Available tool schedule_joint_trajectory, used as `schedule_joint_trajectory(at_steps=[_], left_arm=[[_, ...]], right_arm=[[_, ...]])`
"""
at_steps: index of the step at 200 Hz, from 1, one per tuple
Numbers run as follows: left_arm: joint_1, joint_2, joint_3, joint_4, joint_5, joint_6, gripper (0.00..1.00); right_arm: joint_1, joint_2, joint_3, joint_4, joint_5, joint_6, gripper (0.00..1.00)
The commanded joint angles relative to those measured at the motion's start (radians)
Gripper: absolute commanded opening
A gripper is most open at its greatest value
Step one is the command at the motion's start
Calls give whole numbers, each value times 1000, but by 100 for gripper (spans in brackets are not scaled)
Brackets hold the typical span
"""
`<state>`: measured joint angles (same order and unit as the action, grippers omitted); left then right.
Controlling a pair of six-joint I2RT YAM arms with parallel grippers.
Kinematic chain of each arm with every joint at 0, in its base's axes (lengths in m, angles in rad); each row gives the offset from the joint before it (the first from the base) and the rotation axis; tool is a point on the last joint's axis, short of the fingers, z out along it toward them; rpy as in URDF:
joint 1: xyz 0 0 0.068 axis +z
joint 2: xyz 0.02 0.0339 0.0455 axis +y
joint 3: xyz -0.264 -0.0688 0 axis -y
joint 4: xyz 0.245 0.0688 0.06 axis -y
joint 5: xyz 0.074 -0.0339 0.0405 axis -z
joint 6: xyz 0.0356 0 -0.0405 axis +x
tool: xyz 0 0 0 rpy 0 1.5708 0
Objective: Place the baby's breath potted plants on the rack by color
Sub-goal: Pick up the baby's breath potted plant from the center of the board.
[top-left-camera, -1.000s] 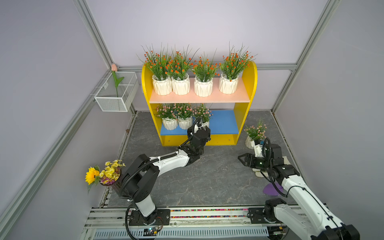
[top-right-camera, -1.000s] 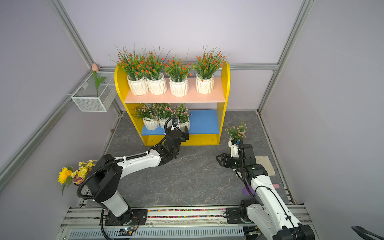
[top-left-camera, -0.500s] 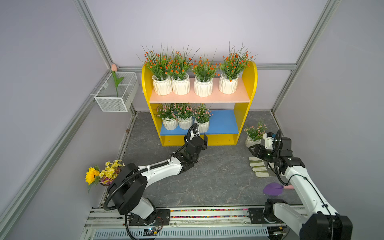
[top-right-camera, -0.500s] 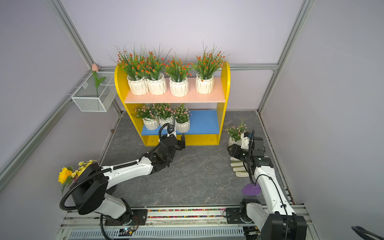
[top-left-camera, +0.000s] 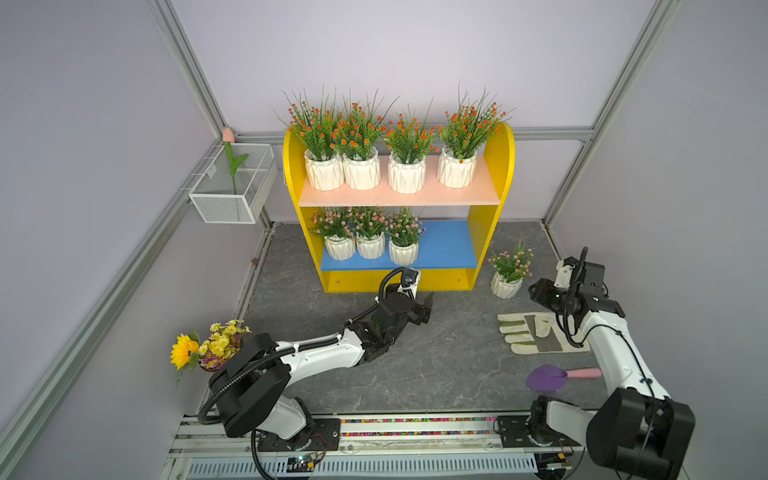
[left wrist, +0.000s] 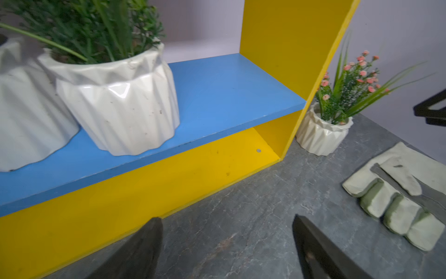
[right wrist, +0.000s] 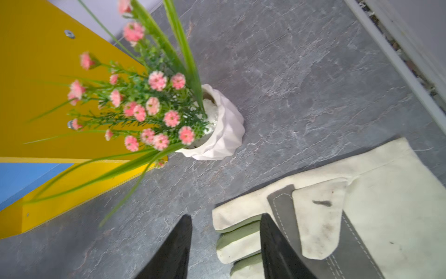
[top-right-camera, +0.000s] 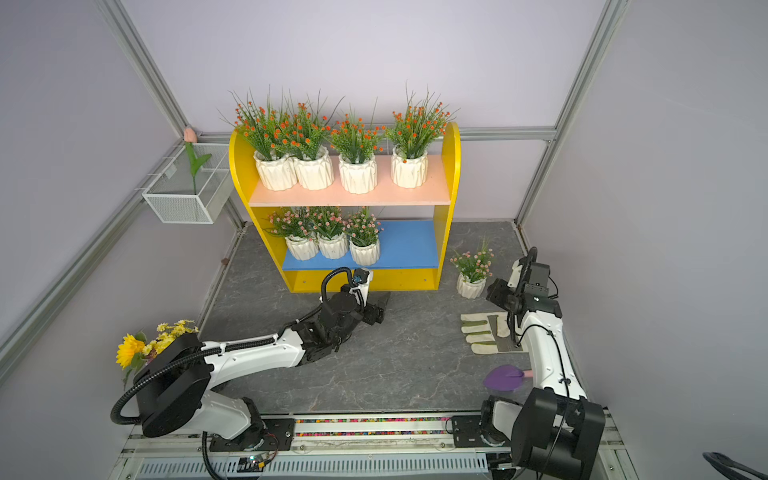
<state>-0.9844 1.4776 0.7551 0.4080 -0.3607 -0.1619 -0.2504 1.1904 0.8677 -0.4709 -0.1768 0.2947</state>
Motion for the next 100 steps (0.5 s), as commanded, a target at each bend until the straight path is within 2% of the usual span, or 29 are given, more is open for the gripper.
schedule_joint_trajectory(at_steps=[1,44,100], left_arm=[[-7,22,-25,85,93,16,87],[-13,29,-48,136,151,10,88],[-14,47,-47,149,152,4,89]], right_arm=[[-20,41,47,-4,31,-23,46],[-41,175,91,46,-16,-19,37],[-42,300,151,92,-60,-17,36]])
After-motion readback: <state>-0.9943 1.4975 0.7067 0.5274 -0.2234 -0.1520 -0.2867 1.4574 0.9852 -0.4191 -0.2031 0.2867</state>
